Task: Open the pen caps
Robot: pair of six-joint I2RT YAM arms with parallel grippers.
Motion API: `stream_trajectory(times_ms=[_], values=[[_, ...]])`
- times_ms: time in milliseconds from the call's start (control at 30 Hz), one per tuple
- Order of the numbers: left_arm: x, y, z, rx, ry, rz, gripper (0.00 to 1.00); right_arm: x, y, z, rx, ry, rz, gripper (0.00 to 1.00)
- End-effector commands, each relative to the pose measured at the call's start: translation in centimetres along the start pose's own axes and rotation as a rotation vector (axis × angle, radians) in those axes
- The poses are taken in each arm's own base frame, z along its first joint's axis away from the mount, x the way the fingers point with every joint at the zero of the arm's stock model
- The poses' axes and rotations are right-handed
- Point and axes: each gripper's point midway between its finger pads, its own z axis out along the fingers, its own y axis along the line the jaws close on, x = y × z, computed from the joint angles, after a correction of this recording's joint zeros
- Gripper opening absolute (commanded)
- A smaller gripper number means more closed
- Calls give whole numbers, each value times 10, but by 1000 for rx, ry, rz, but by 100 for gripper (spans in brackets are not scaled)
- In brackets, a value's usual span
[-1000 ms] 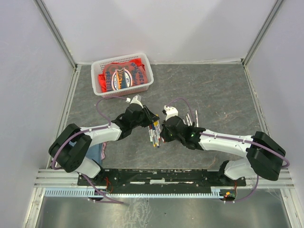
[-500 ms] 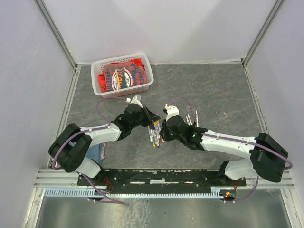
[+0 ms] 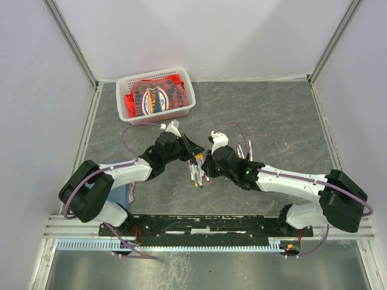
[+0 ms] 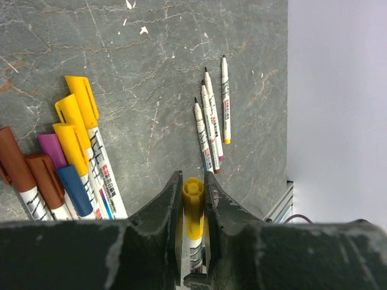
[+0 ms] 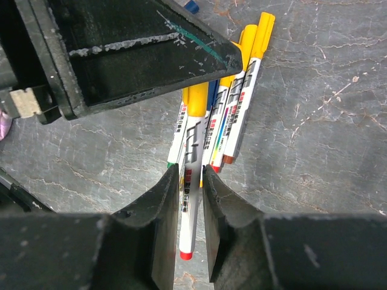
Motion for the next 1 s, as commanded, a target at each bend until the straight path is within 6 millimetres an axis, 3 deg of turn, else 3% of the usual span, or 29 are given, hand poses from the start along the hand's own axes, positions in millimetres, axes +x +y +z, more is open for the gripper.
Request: stream_trajectory(times_ms=[0, 67, 167, 367, 567, 733, 967], values=[[-15, -33, -9, 116, -33, -35, 3, -23, 10, 3, -38, -62, 23, 28], [-16, -35, -9, 123, -33, -36, 3, -22, 10, 4, -43, -57, 27, 24], [-17, -35, -8, 120, -37, -41, 3, -20, 8, 7, -41, -51, 31, 2], [-36, -17, 1, 10, -135, -85, 3, -7, -12, 17, 62, 11, -22, 1], [-76, -19, 16, -69, -285, -78, 3, 13, -37, 24, 184, 81, -93, 1], [-98, -32, 26, -88, -339, -41, 3, 18, -53, 19, 263, 84, -140, 1], [-109, -29, 21, -79, -379, -9, 3, 21, -46, 15, 199, 58, -92, 1]])
